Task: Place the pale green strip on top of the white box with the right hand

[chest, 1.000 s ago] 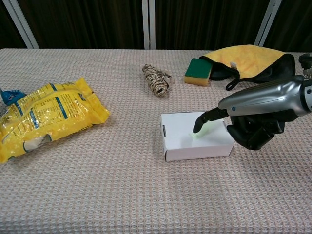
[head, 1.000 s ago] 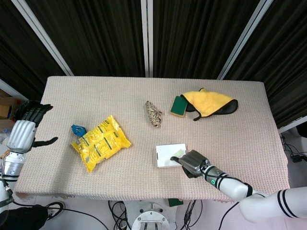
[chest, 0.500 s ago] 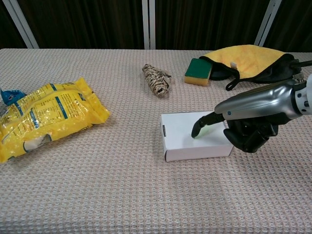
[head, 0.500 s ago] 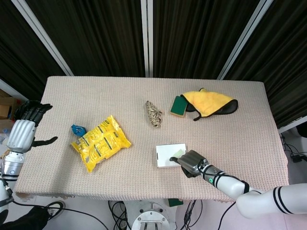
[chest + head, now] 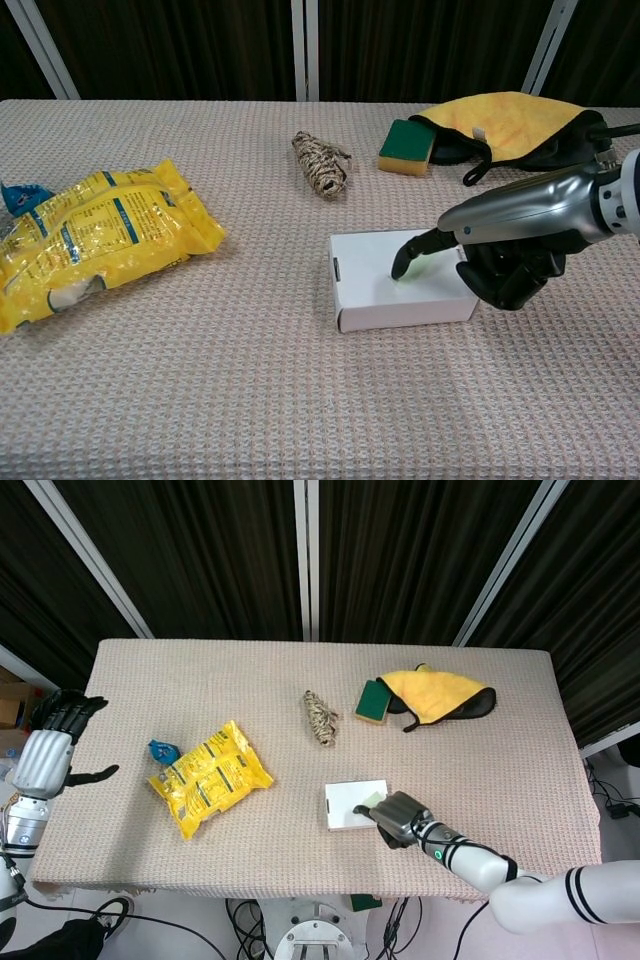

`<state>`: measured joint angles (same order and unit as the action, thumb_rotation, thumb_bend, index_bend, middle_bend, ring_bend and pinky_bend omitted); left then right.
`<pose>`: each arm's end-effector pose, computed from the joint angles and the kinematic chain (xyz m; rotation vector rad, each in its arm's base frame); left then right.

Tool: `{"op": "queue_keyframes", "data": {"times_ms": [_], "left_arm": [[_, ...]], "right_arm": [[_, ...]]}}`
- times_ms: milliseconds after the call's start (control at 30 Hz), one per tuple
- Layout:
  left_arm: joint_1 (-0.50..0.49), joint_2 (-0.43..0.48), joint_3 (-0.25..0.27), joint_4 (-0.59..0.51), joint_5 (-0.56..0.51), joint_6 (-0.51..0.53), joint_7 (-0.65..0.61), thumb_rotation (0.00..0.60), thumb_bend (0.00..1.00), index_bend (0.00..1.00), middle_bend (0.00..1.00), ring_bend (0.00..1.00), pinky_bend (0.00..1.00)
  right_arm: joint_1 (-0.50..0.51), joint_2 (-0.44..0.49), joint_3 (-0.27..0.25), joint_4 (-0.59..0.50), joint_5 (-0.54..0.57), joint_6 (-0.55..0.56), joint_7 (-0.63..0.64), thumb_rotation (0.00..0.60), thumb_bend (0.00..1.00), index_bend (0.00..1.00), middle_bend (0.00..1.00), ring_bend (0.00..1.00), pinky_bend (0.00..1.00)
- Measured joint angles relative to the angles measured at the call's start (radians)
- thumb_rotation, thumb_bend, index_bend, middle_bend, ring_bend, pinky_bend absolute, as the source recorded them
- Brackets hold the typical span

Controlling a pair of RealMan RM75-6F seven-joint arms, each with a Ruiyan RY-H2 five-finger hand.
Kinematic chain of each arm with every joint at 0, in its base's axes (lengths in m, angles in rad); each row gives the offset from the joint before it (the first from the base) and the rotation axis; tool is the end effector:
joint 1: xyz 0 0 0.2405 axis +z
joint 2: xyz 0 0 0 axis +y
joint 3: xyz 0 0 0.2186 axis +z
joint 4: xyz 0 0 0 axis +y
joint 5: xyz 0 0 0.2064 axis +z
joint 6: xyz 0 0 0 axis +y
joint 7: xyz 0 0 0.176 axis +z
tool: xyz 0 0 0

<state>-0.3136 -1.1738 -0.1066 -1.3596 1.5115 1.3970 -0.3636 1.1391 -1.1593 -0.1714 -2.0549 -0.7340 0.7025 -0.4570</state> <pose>-0.2607 0.2911 0.1547 -1.4507 -0.9179 -1.1836 -0.0947 -0.2460 -0.0253 2.4027 -1.1022 0.3889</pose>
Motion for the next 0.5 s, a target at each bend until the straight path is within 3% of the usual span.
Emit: {"op": "queue_keyframes", "data": {"times_ms": [500], "left_arm": [[0.000,-0.001,0.001,0.001,0.001,-0.001,0.000,0.600,0.00,0.15,0.13,0.09,0.17]], "right_arm": [[0.000,0.020,-0.015,-0.021,0.009,0.022,-0.009,0.600,1.00,0.15,1.00,0.96,0.73]]}}
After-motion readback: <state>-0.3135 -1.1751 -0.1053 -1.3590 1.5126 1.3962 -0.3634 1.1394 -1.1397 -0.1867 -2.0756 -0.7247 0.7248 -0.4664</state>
